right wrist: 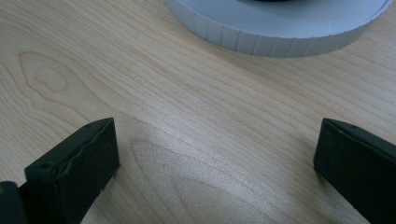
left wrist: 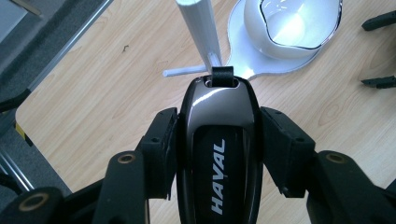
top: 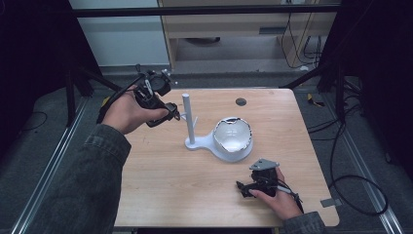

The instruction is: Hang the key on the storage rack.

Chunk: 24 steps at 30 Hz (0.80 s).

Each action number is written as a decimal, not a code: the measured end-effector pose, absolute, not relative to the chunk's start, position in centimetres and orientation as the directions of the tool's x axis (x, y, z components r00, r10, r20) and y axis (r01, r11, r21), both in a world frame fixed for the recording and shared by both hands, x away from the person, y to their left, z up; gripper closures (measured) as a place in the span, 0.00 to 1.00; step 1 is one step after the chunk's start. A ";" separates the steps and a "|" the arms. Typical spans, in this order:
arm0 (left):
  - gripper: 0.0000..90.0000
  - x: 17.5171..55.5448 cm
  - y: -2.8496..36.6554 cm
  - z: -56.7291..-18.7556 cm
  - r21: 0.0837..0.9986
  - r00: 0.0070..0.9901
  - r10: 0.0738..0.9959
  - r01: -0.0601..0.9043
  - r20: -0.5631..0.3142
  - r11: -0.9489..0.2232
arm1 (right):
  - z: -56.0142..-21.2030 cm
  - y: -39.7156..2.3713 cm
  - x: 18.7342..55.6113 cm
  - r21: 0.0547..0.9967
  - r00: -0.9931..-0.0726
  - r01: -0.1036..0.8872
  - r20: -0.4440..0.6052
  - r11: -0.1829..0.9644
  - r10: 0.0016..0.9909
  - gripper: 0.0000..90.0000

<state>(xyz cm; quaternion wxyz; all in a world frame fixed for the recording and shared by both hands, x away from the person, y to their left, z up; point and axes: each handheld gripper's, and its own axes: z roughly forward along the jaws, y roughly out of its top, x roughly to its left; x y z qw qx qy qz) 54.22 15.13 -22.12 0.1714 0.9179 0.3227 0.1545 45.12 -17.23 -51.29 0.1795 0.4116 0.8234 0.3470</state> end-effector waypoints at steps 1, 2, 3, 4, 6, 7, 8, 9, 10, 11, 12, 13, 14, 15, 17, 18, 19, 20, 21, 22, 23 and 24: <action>0.54 54.3 15.0 -22.1 0.415 0.743 0.646 0.540 0.174 -0.732 | -51.3 -17.2 45.1 0.719 -0.596 0.554 -0.009 0.420 0.803 0.00; 0.54 54.4 14.9 -22.2 0.413 0.743 0.646 0.540 0.175 -0.733 | -51.3 -17.2 45.1 0.719 -0.596 0.554 -0.009 0.419 0.803 0.01; 0.54 54.5 14.9 -22.2 0.415 0.742 0.647 0.541 0.174 -0.732 | -51.3 -17.2 45.1 0.719 -0.596 0.554 -0.009 0.419 0.803 0.01; 0.54 54.6 14.8 -22.3 0.415 0.743 0.647 0.541 0.174 -0.732 | -51.3 -17.2 45.1 0.719 -0.596 0.554 -0.008 0.419 0.803 0.01; 0.54 54.8 14.6 -22.5 0.414 0.741 0.648 0.541 0.178 -0.732 | -51.3 -17.2 45.1 0.719 -0.596 0.555 -0.008 0.419 0.803 0.00; 0.54 54.9 14.6 -22.5 0.409 0.740 0.648 0.542 0.181 -0.734 | -51.3 -17.2 45.1 0.719 -0.597 0.554 -0.008 0.419 0.803 0.01; 0.54 54.9 14.5 -22.6 0.409 0.739 0.649 0.543 0.182 -0.733 | -51.3 -17.2 45.1 0.719 -0.597 0.554 -0.009 0.420 0.802 0.00; 0.54 55.0 14.5 -22.7 0.408 0.739 0.649 0.543 0.181 -0.733 | -51.3 -17.2 45.1 0.719 -0.597 0.553 -0.009 0.420 0.802 0.01; 0.54 55.1 14.5 -22.8 0.410 0.738 0.650 0.544 0.180 -0.732 | -51.3 -17.2 45.1 0.719 -0.598 0.553 -0.009 0.421 0.802 0.00; 0.54 55.2 14.5 -22.8 0.410 0.738 0.650 0.545 0.181 -0.732 | -51.3 -17.2 45.1 0.719 -0.598 0.553 -0.009 0.421 0.802 0.00; 0.54 55.2 14.5 -22.9 0.407 0.738 0.649 0.544 0.183 -0.734 | -51.3 -17.2 45.1 0.719 -0.597 0.554 -0.010 0.421 0.802 0.01; 0.54 55.3 14.5 -23.0 0.406 0.738 0.649 0.545 0.183 -0.734 | -51.3 -17.2 45.1 0.719 -0.597 0.553 -0.010 0.421 0.802 0.01; 0.54 55.3 14.5 -23.1 0.406 0.738 0.649 0.545 0.182 -0.734 | -51.3 -17.2 45.1 0.719 -0.597 0.553 -0.010 0.421 0.802 0.00; 0.54 55.4 14.5 -23.2 0.405 0.738 0.650 0.546 0.181 -0.734 | -51.3 -17.2 45.1 0.719 -0.597 0.554 -0.010 0.421 0.802 0.01; 0.54 55.5 14.5 -23.5 0.402 0.737 0.651 0.548 0.182 -0.734 | -51.3 -17.3 45.1 0.719 -0.598 0.550 -0.014 0.423 0.801 0.00; 0.54 55.5 14.5 -23.6 0.399 0.738 0.649 0.548 0.183 -0.735 | -51.3 -17.2 45.1 0.719 -0.598 0.551 -0.015 0.424 0.802 0.01; 0.54 55.5 14.6 -23.8 0.399 0.738 0.649 0.548 0.182 -0.735 | -51.3 -17.3 45.1 0.719 -0.599 0.551 -0.014 0.424 0.801 0.01; 0.54 55.6 14.6 -23.9 0.398 0.739 0.649 0.549 0.180 -0.735 | -51.3 -17.3 45.1 0.719 -0.598 0.551 -0.015 0.424 0.802 0.01; 0.54 55.6 14.7 -24.1 0.397 0.739 0.649 0.549 0.180 -0.736 | -51.3 -17.3 45.1 0.719 -0.598 0.551 -0.014 0.424 0.802 0.00; 0.54 55.6 14.8 -24.2 0.397 0.738 0.651 0.551 0.180 -0.734 | -51.3 -17.3 45.1 0.719 -0.598 0.551 -0.014 0.424 0.801 0.01; 0.54 55.7 15.0 -24.3 0.396 0.736 0.653 0.554 0.178 -0.732 | -51.3 -17.3 45.1 0.719 -0.598 0.551 -0.015 0.424 0.802 0.00; 0.54 55.7 15.1 -24.5 0.395 0.735 0.655 0.556 0.176 -0.731 | -51.3 -17.3 45.1 0.719 -0.598 0.551 -0.014 0.424 0.802 0.01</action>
